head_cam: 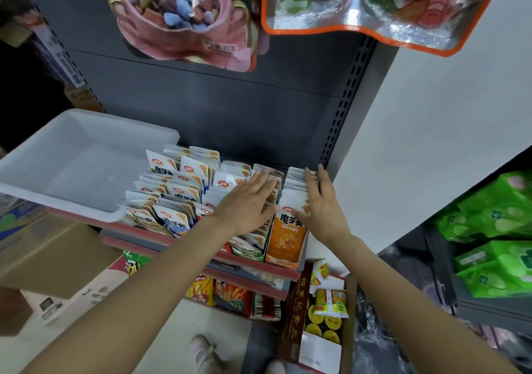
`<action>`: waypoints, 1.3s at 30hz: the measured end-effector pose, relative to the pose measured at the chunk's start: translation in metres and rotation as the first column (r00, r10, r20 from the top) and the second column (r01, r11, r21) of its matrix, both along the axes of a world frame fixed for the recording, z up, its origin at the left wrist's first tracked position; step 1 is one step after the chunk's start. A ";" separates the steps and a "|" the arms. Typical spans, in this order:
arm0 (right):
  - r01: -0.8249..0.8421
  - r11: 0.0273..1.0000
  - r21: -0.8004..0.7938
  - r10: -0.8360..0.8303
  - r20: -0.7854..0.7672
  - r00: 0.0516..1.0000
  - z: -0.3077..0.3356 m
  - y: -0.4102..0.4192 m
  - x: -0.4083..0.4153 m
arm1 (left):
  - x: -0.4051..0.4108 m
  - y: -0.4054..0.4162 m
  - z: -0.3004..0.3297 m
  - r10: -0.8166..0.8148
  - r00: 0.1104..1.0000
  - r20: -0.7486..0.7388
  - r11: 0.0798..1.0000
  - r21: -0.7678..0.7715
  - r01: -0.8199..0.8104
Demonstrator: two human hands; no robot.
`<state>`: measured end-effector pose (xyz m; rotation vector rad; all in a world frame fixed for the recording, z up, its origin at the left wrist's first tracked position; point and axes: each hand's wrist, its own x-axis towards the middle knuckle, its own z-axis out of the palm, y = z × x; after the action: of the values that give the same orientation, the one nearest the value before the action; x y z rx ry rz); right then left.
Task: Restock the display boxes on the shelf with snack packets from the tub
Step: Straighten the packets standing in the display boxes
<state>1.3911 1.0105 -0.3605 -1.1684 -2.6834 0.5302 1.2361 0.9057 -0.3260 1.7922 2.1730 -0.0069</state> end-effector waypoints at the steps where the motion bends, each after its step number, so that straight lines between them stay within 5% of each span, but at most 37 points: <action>1: -0.012 0.999 0.034 0.012 0.017 1.000 0.000 -0.001 0.002 | 0.000 0.000 0.000 0.004 1.000 -0.011 1.000 -0.003 -0.004; 7: -0.077 0.994 0.074 0.064 0.166 0.984 0.009 -0.004 -0.002 | 0.009 0.005 -0.005 0.064 0.998 -0.002 0.997 -0.050 -0.064; 11: -0.074 0.997 0.027 0.066 0.241 0.968 0.020 -0.007 0.000 | 0.008 0.005 0.001 0.083 0.987 0.139 0.996 -0.039 -0.078; 15: -0.157 0.988 -0.004 0.157 0.017 0.987 0.035 -0.021 0.002 | -0.009 -0.024 0.022 0.093 0.945 0.314 0.977 0.154 -0.148; 17: -0.244 0.970 -0.016 0.244 -0.029 0.969 0.041 -0.031 -0.003 | -0.024 -0.041 0.026 0.021 0.972 0.232 0.994 0.101 -0.046; 21: -0.396 0.916 -0.055 0.397 0.245 0.884 0.041 -0.040 -0.023 | -0.046 -0.052 0.018 -0.171 0.985 -0.026 0.977 -0.133 0.166; 27: -0.357 0.918 -0.171 0.395 0.366 0.842 0.045 -0.043 -0.038 | -0.044 -0.046 0.019 -0.132 0.989 0.061 0.991 -0.021 0.134; 30: -0.255 0.917 -0.305 0.319 0.179 0.931 0.061 -0.042 -0.050 | -0.071 -0.053 0.025 -0.028 0.987 0.157 0.986 0.164 0.002; 34: -0.134 0.970 -0.204 0.138 0.005 0.990 0.072 -0.038 -0.083 | -0.112 -0.049 0.034 -0.006 0.999 -0.044 0.952 0.305 0.019; 39: -0.212 0.976 -0.057 0.218 0.355 0.909 0.065 -0.044 -0.135 | -0.132 -0.034 0.031 -0.102 0.993 -0.062 0.983 0.147 0.110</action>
<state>1.2563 0.9667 -0.2957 -1.0676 -3.1533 0.4018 1.1041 0.8717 -0.2949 2.0110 2.1635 0.0866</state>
